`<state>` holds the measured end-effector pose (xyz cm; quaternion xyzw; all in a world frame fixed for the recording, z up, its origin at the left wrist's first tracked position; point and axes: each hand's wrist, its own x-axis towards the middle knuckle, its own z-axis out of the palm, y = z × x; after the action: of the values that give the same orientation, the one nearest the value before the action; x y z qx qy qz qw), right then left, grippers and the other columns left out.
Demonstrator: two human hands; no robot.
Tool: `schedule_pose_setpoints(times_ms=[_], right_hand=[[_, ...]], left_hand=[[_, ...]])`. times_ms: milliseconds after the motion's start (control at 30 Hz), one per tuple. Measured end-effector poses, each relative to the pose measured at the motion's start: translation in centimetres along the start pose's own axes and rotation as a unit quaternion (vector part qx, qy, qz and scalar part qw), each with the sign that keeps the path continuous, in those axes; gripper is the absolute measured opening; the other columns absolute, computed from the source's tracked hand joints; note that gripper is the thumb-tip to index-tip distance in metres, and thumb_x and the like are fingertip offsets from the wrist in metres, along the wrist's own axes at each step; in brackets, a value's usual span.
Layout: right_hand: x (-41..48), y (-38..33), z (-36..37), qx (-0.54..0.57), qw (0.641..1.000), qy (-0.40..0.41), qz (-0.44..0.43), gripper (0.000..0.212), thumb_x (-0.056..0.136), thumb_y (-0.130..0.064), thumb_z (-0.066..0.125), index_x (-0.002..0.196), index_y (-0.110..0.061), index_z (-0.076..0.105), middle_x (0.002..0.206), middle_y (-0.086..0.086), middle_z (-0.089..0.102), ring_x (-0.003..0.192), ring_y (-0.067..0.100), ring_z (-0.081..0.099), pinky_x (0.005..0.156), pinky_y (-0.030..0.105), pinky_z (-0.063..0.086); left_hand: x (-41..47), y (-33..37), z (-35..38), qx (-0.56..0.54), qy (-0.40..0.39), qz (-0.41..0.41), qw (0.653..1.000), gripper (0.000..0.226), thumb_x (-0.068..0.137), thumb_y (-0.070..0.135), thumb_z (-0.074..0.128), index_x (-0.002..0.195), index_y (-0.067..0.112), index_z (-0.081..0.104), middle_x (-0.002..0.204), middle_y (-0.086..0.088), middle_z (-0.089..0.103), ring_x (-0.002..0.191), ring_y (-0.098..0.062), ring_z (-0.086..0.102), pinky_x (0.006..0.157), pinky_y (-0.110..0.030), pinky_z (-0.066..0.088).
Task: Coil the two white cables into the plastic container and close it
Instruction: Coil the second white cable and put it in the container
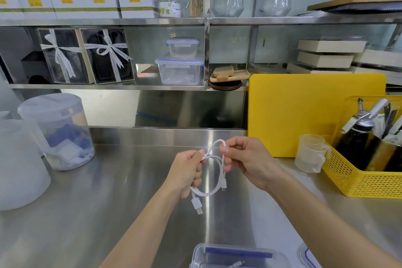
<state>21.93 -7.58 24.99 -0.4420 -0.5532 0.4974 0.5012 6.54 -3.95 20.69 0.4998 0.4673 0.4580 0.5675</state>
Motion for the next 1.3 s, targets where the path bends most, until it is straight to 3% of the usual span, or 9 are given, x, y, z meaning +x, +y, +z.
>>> schedule_pose_setpoints(times_ms=[367, 467, 567, 667, 733, 833, 933, 1100, 1300], right_hand=[[-0.4, 2.0, -0.2, 0.238, 0.968, 0.062, 0.055, 0.017, 0.089, -0.004, 0.053, 0.076, -0.002, 0.064, 0.049, 0.001, 0.054, 0.042, 0.009, 0.049, 0.042, 0.016, 0.046], [-0.7, 3.3, -0.5, 0.051, 0.995, 0.085, -0.006, 0.011, 0.085, -0.004, 0.060, 0.075, -0.007, 0.063, 0.055, 0.004, 0.054, 0.049, 0.011, 0.047, 0.047, 0.017, 0.043], [-0.7, 3.9, -1.1, -0.100, 0.989, 0.093, -0.059, 0.006, 0.075, -0.005, 0.071, 0.073, -0.007, 0.066, 0.075, 0.008, 0.056, 0.066, 0.017, 0.047, 0.065, 0.026, 0.042], [-0.4, 4.0, -1.0, -0.137, 0.987, 0.063, -0.048, 0.017, 0.074, -0.004, 0.072, 0.085, -0.002, 0.059, 0.092, 0.003, 0.053, 0.078, 0.018, 0.052, 0.071, 0.028, 0.046], [-0.3, 4.1, -0.5, -0.159, 0.987, 0.019, -0.021, 0.026, 0.076, 0.002, 0.067, 0.093, -0.012, 0.053, 0.092, 0.001, 0.056, 0.079, 0.012, 0.058, 0.072, 0.024, 0.051], [-0.5, 4.3, 0.2, -0.080, 0.995, -0.059, 0.000, 0.032, 0.073, 0.009, 0.057, 0.094, -0.015, 0.051, 0.072, -0.006, 0.065, 0.063, 0.008, 0.064, 0.059, 0.018, 0.053], [-0.6, 4.5, 0.4, -0.022, 0.996, -0.079, 0.019, 0.032, 0.071, -0.008, 0.056, 0.103, -0.003, 0.051, 0.055, 0.001, 0.055, 0.047, 0.012, 0.050, 0.043, 0.025, 0.040], [-0.4, 4.6, -0.3, -0.089, 0.992, -0.085, 0.022, 0.037, 0.077, -0.046, 0.062, 0.086, -0.010, 0.056, 0.055, -0.003, 0.041, 0.045, 0.008, 0.031, 0.043, 0.020, 0.024], [-1.0, 4.0, -3.2, -0.122, 0.992, -0.033, 0.010, 0.025, 0.080, -0.039, 0.064, 0.072, -0.016, 0.067, 0.047, -0.007, 0.038, 0.045, 0.009, 0.030, 0.042, 0.018, 0.022]], left_hand=[[-0.2, -0.1, 1.4, 0.019, -0.011, -0.019, 1.000, 0.038, 0.096, 0.022, 0.046, 0.061, 0.009, 0.048, 0.040, 0.006, 0.030, 0.033, -0.007, 0.020, 0.033, -0.015, 0.020], [-0.6, 0.3, 1.4, -0.016, -0.019, -0.039, 0.999, 0.038, 0.096, 0.020, 0.046, 0.061, 0.009, 0.047, 0.038, 0.007, 0.029, 0.031, -0.006, 0.019, 0.032, -0.013, 0.018], [-0.9, 0.6, 0.9, -0.054, -0.027, -0.062, 0.996, 0.036, 0.096, 0.018, 0.046, 0.061, 0.008, 0.048, 0.039, 0.008, 0.028, 0.031, -0.004, 0.019, 0.031, -0.013, 0.017], [-0.9, 0.8, 0.8, -0.096, -0.047, -0.084, 0.991, 0.036, 0.096, 0.017, 0.045, 0.062, 0.008, 0.048, 0.038, 0.008, 0.027, 0.030, -0.003, 0.019, 0.030, -0.012, 0.017], [-1.2, 1.0, 1.2, -0.103, -0.072, -0.088, 0.988, 0.036, 0.097, 0.017, 0.044, 0.062, 0.008, 0.049, 0.038, 0.008, 0.029, 0.030, -0.003, 0.020, 0.029, -0.012, 0.018], [-1.5, 1.4, 1.7, -0.115, -0.110, -0.085, 0.984, 0.039, 0.097, 0.017, 0.042, 0.060, 0.008, 0.051, 0.037, 0.008, 0.031, 0.029, -0.002, 0.020, 0.029, -0.011, 0.019], [-1.3, 2.1, 1.3, -0.110, -0.115, -0.076, 0.984, 0.042, 0.097, 0.017, 0.042, 0.059, 0.007, 0.056, 0.037, 0.008, 0.031, 0.029, -0.002, 0.021, 0.029, -0.011, 0.020], [-1.0, 3.1, 0.1, -0.075, -0.074, -0.079, 0.991, 0.033, 0.096, 0.017, 0.045, 0.065, 0.007, 0.050, 0.036, 0.008, 0.032, 0.028, -0.002, 0.023, 0.028, -0.012, 0.021], [-1.1, 4.4, -2.5, -0.014, -0.056, -0.066, 0.996, 0.029, 0.096, 0.019, 0.047, 0.069, 0.008, 0.050, 0.043, 0.005, 0.032, 0.034, -0.005, 0.025, 0.032, -0.014, 0.024]])
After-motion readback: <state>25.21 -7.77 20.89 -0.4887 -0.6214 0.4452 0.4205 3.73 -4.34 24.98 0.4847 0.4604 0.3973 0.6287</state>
